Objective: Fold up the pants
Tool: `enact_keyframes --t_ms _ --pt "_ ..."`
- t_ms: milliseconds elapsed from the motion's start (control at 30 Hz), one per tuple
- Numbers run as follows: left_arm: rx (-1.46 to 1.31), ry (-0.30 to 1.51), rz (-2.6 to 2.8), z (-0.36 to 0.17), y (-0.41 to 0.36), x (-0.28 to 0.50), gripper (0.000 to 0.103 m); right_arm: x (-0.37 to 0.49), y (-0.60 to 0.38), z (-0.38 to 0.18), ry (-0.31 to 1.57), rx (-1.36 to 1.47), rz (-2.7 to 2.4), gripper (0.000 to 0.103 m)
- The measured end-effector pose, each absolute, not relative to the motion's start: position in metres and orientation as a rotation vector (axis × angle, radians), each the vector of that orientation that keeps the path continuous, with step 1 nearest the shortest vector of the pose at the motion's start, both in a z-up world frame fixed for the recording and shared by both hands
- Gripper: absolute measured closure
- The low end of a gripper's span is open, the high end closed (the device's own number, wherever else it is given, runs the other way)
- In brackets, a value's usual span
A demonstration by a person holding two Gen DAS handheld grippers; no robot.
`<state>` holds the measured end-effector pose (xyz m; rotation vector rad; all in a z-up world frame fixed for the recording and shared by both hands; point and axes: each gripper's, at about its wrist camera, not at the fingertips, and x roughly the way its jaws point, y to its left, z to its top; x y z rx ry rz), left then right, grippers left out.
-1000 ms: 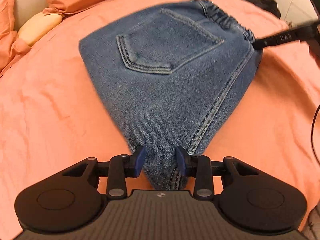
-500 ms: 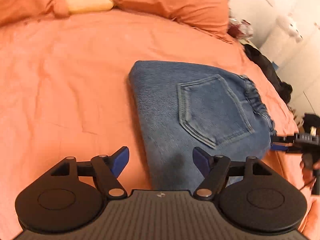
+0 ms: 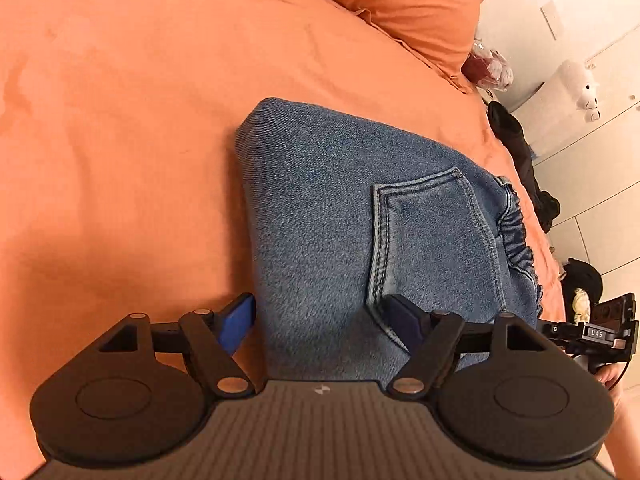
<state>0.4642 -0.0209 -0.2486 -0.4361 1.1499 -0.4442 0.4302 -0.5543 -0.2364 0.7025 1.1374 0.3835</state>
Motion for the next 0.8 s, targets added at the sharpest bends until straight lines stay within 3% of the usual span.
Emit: enact_keyframes --t_ms 267,400,667,733,800 --pt "-0.422 1.160 -0.463 -0.244 -0.018 0.466 0.016 0.420 -0.557 -0.229 1.093 0.768 0.371 0.030" --pt "-0.395 1.155 -0.472 -0.244 -0.019 0.464 0.016 0.412 -0.562 -0.229 1.040 0.897 0.345 0.007" --pt "-0.400 1.161 -0.435 -0.242 -0.026 0.468 0.015 0.430 -0.536 -0.247 1.123 0.832 0.240 0.010" --pt "-0.404 1.168 -0.437 -0.244 -0.027 0.469 0.012 0.428 -0.537 -0.245 1.130 0.801 0.245 0.020" --pt "-0.415 1.176 -0.435 -0.249 -0.029 0.472 0.008 0.428 -0.535 -0.244 1.124 0.776 0.257 0.023"
